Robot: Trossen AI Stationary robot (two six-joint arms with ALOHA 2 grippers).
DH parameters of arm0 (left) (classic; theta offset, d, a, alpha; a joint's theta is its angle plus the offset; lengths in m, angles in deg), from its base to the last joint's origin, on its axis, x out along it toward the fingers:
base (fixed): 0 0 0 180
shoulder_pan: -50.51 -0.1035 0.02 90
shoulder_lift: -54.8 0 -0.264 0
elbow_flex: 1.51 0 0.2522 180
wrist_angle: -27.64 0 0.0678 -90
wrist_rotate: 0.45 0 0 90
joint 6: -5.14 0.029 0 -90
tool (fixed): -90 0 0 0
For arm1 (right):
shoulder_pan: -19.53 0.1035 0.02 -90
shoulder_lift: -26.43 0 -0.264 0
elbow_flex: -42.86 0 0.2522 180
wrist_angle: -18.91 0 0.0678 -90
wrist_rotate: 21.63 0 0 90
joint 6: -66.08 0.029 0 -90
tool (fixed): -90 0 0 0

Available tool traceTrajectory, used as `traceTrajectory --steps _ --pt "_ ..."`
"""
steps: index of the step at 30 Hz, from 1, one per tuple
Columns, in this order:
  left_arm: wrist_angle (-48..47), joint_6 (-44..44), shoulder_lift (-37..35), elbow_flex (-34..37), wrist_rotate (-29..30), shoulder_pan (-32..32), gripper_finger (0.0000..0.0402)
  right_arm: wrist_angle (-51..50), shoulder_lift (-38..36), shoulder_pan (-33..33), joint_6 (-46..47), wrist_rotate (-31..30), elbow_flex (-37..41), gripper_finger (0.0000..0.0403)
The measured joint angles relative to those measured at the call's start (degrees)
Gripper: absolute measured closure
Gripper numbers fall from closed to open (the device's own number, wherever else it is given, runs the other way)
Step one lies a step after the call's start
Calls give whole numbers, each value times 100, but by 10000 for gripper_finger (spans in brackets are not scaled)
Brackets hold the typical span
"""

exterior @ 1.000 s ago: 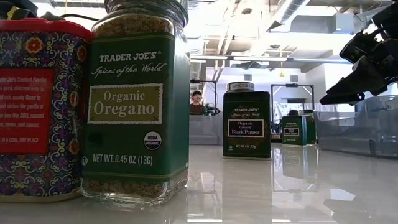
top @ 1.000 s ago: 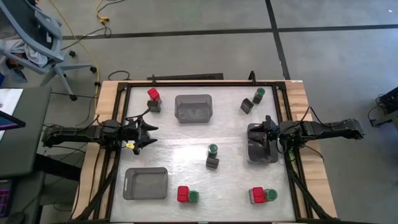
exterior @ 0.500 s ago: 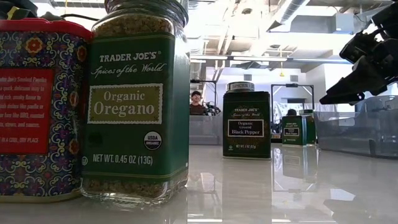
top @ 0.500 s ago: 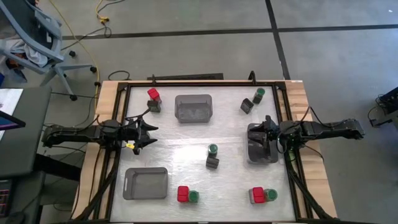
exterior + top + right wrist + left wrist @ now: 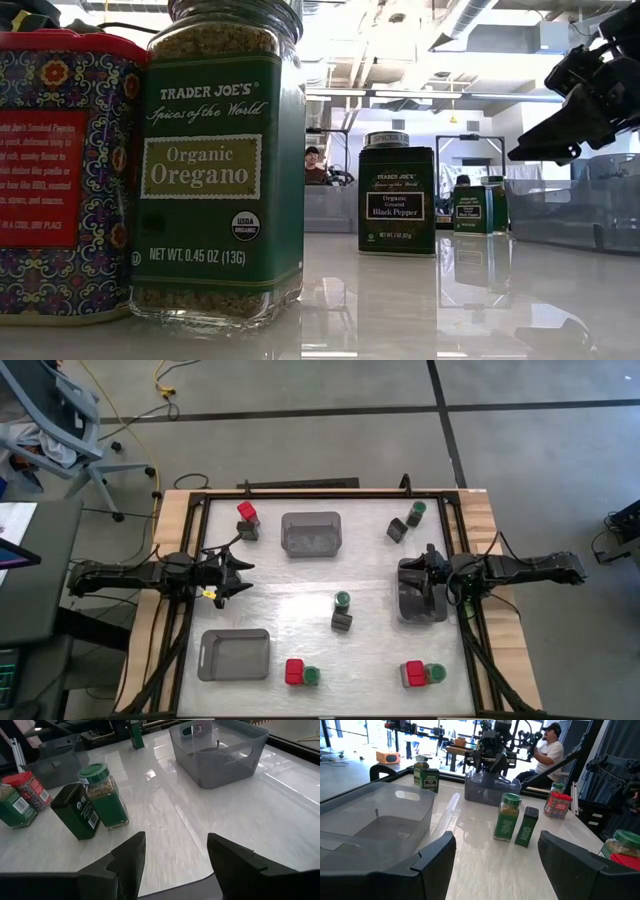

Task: Sort spices by type
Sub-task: Put the bottom black seasoning can into the top black transparent bin

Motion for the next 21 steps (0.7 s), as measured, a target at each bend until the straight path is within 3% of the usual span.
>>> traceTrajectory --steps 12,21 --pt "0 1 2 0 0 0 131 207 0 -62 492 -15 -15 155" --pt "-1 0 0 0 0 0 131 190 0 -421 509 -28 -24 103"
